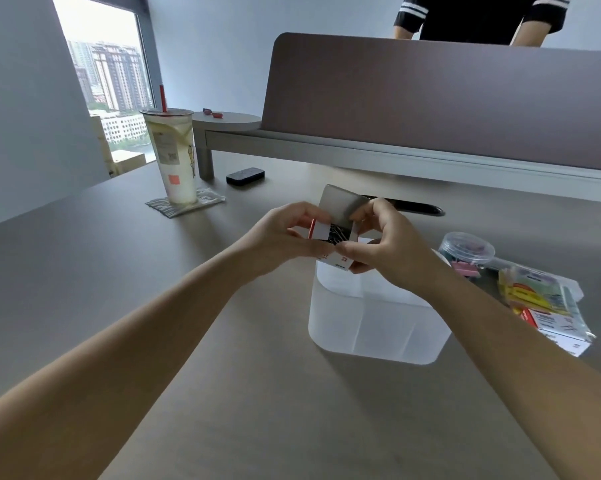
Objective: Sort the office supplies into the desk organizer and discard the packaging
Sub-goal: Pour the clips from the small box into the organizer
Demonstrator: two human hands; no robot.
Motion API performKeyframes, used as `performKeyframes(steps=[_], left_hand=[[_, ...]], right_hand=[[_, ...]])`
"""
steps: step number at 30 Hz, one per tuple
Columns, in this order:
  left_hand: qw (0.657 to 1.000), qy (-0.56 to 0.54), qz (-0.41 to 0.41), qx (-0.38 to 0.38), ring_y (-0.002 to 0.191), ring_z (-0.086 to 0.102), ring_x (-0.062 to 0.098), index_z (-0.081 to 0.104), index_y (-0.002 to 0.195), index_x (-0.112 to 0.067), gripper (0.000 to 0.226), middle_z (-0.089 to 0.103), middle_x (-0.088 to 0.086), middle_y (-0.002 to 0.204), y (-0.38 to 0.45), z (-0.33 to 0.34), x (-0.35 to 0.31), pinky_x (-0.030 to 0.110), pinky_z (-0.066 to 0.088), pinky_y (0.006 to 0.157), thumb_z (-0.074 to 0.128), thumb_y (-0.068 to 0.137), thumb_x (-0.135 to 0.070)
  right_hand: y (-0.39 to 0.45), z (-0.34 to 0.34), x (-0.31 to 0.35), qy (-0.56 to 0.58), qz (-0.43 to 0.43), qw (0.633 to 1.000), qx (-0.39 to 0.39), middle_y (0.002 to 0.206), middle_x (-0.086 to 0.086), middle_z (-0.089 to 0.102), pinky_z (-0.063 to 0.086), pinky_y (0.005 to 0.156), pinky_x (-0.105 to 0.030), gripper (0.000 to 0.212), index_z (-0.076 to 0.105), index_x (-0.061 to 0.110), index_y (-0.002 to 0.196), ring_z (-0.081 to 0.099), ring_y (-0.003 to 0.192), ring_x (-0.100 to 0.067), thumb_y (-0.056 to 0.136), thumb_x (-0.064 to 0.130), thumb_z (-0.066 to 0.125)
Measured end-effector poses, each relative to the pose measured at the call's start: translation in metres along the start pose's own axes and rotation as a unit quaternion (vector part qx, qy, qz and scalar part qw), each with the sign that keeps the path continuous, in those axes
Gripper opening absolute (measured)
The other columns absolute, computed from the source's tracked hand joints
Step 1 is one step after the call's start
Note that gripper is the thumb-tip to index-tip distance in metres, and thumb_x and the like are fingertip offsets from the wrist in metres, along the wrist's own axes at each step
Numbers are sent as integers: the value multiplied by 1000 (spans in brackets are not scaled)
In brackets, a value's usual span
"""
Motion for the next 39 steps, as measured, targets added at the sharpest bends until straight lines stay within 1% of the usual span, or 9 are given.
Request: performKeyframes(steps=[5, 7, 14, 18, 23, 27, 30, 36, 39], left_hand=[[999, 42, 13, -26, 80, 58, 26, 49, 82, -26, 32, 54, -1, 89, 4, -1, -2, 26, 51, 65, 68, 71, -1], [999, 47, 13, -24, 80, 57, 24, 49, 84, -24, 33, 53, 3, 94, 4, -1, -3, 26, 52, 65, 68, 71, 0], [996, 80, 40, 12, 80, 57, 16, 53, 99, -21, 37, 53, -7, 92, 1, 3, -14, 13, 52, 63, 66, 73, 2], [997, 54, 54, 32, 90, 59, 29, 54, 104, -25, 46, 55, -10, 91, 4, 7, -15, 14, 52, 65, 62, 74, 8], [996, 35, 68, 40, 83, 58, 20, 53, 101, -29, 52, 55, -11, 90, 7, 11, -14, 11, 51, 65, 64, 70, 12], [995, 30, 82, 41, 80, 57, 4, 52, 101, -28, 53, 56, -11, 91, 6, 9, -14, 10, 49, 69, 66, 68, 12], [996, 2, 81, 41, 82, 57, 10, 53, 95, -26, 52, 57, -7, 91, 5, 9, -12, 13, 50, 71, 65, 66, 15], [994, 5, 91, 60, 78, 60, 2, 53, 87, -23, 45, 57, -8, 92, 5, 12, -13, 13, 50, 72, 66, 66, 15], [994, 15, 89, 54, 84, 58, 14, 51, 84, -23, 45, 55, -9, 92, 7, 13, -11, 14, 51, 71, 65, 66, 16]], right_hand=[[-7, -1, 6, -27, -25, 999, -10, 86, 7, 48, 57, 68, -43, 35, 38, 29, 78, 65, 72, -34, 74, 13, 69], [-10, -2, 5, -37, -28, 999, -11, 89, 4, 51, 55, 74, -46, 37, 37, 32, 78, 64, 77, -34, 74, 12, 68], [-18, -6, 8, -70, -32, 997, 8, 90, 9, 52, 45, 60, -17, 35, 41, 32, 86, 56, 65, -12, 75, 10, 66], [-21, -9, 8, -74, -27, 997, 10, 86, 19, 53, 43, 61, -8, 32, 50, 24, 98, 54, 67, -3, 75, 9, 68], [-23, -13, 6, -91, -26, 995, -1, 87, 21, 52, 38, 75, -7, 33, 51, 25, 97, 51, 86, -5, 73, 11, 69], [-26, -13, 6, -74, -17, 997, -2, 88, 22, 50, 43, 66, -5, 39, 47, 25, 99, 52, 81, -2, 73, 8, 69], [-30, -12, 7, -61, -15, 998, 1, 88, 18, 52, 48, 71, -14, 40, 46, 24, 99, 54, 84, -7, 72, 4, 68], [-36, -11, 13, -124, -32, 992, -3, 101, 4, 53, 42, 72, -3, 39, 46, 22, 101, 52, 86, -4, 73, 7, 68], [-38, -10, 15, -132, -39, 990, -12, 104, 1, 50, 39, 71, 4, 39, 44, 23, 99, 49, 85, 2, 73, 5, 67]])
Point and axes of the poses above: each hand's wrist, its own y-axis towards the middle knuckle, its own z-axis out of the palm, x = y × z, the point moved 7 cm from there along y, towards the middle knuckle
